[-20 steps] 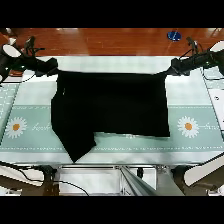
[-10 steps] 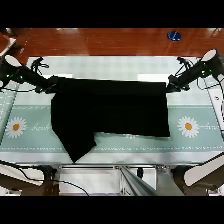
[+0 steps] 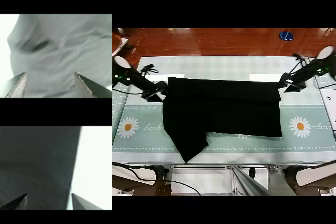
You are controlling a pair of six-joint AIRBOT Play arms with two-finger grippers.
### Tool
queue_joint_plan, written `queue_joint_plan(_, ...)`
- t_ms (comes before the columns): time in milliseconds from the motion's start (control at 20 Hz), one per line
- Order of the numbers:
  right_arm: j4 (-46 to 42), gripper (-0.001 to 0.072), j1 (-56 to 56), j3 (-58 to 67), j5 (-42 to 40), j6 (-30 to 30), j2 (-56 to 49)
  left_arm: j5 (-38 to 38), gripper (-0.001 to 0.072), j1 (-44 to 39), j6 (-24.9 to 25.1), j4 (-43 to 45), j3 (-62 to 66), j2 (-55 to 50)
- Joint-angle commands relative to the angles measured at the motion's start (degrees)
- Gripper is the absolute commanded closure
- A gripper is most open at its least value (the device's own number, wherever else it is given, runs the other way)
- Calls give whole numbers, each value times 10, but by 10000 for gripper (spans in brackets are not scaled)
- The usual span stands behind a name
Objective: Fold the shirts.
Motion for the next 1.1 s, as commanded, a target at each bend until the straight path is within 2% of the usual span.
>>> queue_joint_plan(0,-43,85,-32,-65,-40,-10,123,-24,6,41,-2,28,-48,80)
queue_joint_plan(150,31,86,-63,-245,-118,-54,239,70,6,88,-2,43,-244,197)
queue_joint_plan(200,84,99,-78,-320,-178,-71,282,89,6,103,5,38,-311,221)
queue_joint_plan(300,172,99,-117,-432,-248,-111,355,116,6,135,63,-36,-430,263)
queue_joint_plan(450,196,99,-165,-521,-237,-135,412,169,6,162,162,-130,-548,308)
queue_joint_plan(500,196,99,-175,-540,-238,-136,425,177,6,160,176,-147,-569,313)
queue_joint_plan(900,199,99,-182,-556,-241,-129,432,221,10,55,206,-196,-617,311)
queue_joint_plan(950,199,99,-188,-556,-244,-128,432,220,38,42,206,-195,-617,311)
queue_joint_plan(1000,197,99,-202,-556,-244,-124,432,219,254,32,206,-195,-617,311)
queue_joint_plan(1050,186,99,-222,-556,-238,-118,432,216,543,27,207,-195,-617,311)
